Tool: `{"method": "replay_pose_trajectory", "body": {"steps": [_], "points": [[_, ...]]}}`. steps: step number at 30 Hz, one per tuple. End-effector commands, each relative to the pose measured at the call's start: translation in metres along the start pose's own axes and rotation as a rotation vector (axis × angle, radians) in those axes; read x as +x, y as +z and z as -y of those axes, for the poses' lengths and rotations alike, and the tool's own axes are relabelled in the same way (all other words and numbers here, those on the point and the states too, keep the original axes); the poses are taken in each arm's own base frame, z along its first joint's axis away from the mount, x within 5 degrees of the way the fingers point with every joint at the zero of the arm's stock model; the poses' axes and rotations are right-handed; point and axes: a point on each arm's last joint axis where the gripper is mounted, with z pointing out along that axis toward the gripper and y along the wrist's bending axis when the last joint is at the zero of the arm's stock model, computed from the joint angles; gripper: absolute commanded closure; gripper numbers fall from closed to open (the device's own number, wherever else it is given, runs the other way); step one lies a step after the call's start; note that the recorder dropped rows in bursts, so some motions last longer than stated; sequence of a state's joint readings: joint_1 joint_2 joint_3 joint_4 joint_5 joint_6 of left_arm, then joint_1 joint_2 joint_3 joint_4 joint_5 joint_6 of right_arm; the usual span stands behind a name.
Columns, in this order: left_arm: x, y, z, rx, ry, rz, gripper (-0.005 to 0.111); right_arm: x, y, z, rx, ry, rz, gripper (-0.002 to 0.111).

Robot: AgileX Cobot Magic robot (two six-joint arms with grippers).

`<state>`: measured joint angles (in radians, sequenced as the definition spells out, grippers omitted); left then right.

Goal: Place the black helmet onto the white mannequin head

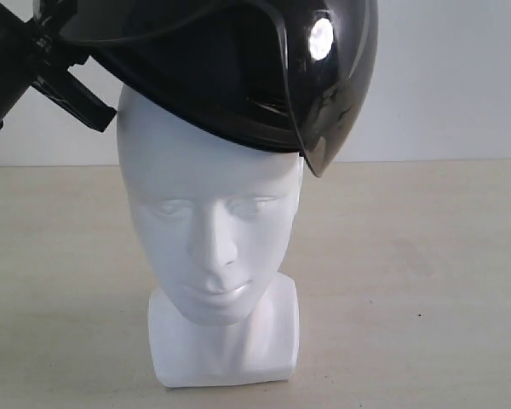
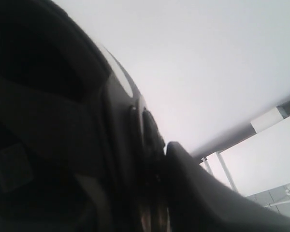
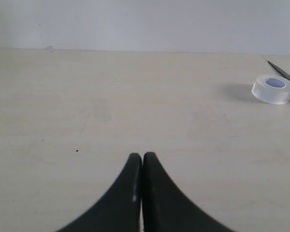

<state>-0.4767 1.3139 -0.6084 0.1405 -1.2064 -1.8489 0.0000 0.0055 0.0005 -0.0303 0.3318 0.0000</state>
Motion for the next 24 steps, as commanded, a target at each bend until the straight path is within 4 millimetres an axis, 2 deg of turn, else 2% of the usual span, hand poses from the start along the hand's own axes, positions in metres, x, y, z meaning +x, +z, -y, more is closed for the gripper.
{"method": "replay_pose_trajectory", "body": {"steps": [1,10,24], "points": [[-0.009,-0.004,0.008,0.037,0.064,0.063,0.102,-0.001,0.000,0.000,0.003,-0.006,0.009,0.108],[-0.013,-0.022,-0.006,-0.032,0.065,0.094,0.102,-0.001,0.000,0.000,0.003,-0.006,0.009,0.108],[-0.015,-0.030,-0.011,-0.060,0.098,0.121,0.102,-0.001,0.000,0.000,0.003,-0.006,0.017,0.108]]}}
